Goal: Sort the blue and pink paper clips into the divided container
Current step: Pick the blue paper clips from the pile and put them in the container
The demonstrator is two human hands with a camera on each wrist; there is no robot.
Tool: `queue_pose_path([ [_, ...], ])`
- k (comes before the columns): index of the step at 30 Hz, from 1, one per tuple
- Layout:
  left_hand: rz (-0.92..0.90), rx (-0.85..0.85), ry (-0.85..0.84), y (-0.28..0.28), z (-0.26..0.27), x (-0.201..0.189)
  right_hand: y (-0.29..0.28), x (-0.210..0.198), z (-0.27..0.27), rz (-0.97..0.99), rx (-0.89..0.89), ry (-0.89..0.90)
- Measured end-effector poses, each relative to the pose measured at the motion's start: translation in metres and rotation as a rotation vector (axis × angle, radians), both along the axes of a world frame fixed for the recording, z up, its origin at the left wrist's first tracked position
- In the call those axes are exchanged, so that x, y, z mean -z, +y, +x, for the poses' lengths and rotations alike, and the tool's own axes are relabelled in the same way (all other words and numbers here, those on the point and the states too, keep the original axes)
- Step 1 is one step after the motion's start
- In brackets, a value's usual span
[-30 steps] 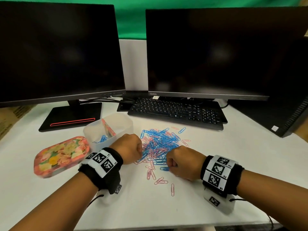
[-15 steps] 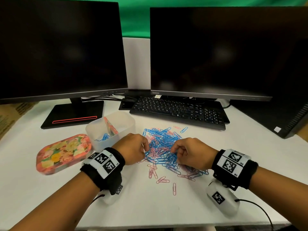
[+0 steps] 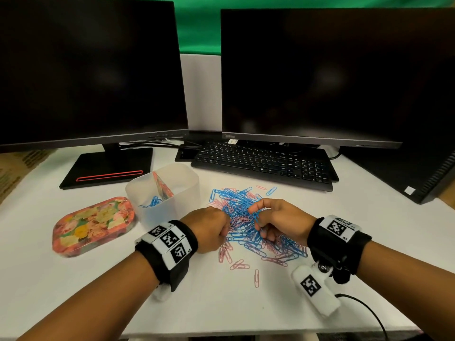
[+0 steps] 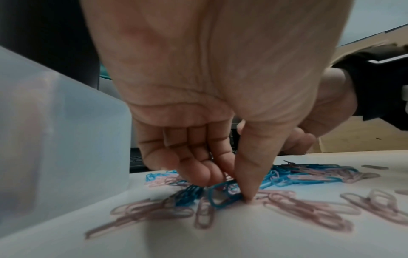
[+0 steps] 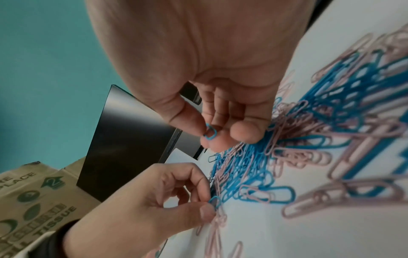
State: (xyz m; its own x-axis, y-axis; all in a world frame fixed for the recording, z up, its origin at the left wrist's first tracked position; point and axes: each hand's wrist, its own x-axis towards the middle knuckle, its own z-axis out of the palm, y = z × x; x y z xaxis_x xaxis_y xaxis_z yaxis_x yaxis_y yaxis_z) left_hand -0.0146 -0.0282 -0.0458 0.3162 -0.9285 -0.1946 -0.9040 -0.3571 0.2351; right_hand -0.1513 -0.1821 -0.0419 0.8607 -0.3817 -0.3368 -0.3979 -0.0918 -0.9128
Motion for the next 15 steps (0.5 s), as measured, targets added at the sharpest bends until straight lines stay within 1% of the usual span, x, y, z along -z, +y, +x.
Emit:
queue_pose_path([
  [3, -0.037, -0.028, 0.022, 0.002, 0.002, 0.0, 0.003, -0.001, 0.006, -0.01, -0.008, 0.03],
  [6, -0.124, -0.114, 0.116, 0.005, 0.01, -0.003, 0.006, 0.0, 0.012, -0.096, -0.015, 0.062],
  [7, -0.155, -0.148, 0.153, 0.007, 0.013, -0.004, 0.007, 0.0, 0.015, -0.168, -0.039, 0.073],
  [8, -0.182, -0.178, 0.182, 0.008, 0.016, -0.005, 0.007, 0.001, 0.017, -0.287, -0.085, 0.089],
  [11, -0.214, -0.267, 0.256, 0.01, 0.023, -0.009, 0.015, 0.003, 0.018, -0.752, -0.268, 0.142],
  [12, -0.216, -0.296, 0.285, 0.011, 0.025, -0.01, 0.019, 0.004, 0.019, -0.863, -0.312, 0.145],
  [13, -0.22, -0.323, 0.311, 0.012, 0.026, -0.01, 0.022, 0.006, 0.019, -0.936, -0.347, 0.148],
  [15, -0.228, -0.363, 0.334, 0.013, 0.027, -0.01, 0.027, 0.009, 0.021, -0.997, -0.378, 0.158],
])
